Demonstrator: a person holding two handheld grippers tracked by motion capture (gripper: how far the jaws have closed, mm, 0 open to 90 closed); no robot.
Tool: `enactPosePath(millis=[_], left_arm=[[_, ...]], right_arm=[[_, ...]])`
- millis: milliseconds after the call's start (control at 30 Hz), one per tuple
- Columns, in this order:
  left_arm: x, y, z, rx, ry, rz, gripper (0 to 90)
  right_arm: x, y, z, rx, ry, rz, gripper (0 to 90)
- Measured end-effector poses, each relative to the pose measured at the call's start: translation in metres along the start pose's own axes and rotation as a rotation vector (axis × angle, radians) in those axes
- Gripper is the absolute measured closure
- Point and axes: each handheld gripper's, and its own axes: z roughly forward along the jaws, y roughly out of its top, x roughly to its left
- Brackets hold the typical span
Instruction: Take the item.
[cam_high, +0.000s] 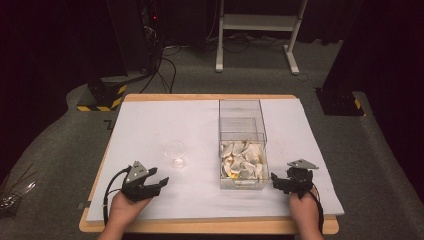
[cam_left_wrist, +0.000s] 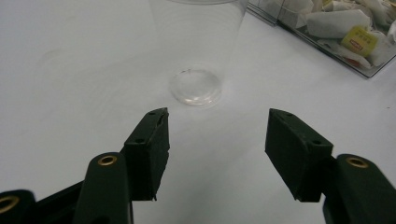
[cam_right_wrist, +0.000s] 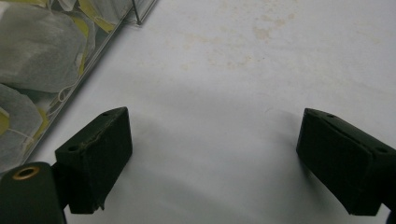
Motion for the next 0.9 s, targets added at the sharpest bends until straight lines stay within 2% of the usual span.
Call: enactPosePath(millis=[267, 500, 667, 900], left_arm=[[-0.009, 0.006, 0.008, 0.003, -0.019, 0.013, 39.5], [-0.016, 0.013, 0.011, -0.014, -0.043, 0.016, 40.4], [-0.023, 0.021, 0.014, -0.020, -0.050, 0.034, 40.8], [-0.031, 0.029, 0.018, -0.042, -0.076, 0.031, 41.0]], right_arm=[[0.000, 0.000, 0.000, -0.001, 0.000, -0.001, 10.5], [0.000, 0.000, 0.000, -0.001, 0.000, -0.001, 10.6], [0.000, 0.000, 0.000, -0.001, 0.000, -0.002, 10.6], [0.000, 0.000, 0.000, -0.002, 0.000, -0.002, 10.8]])
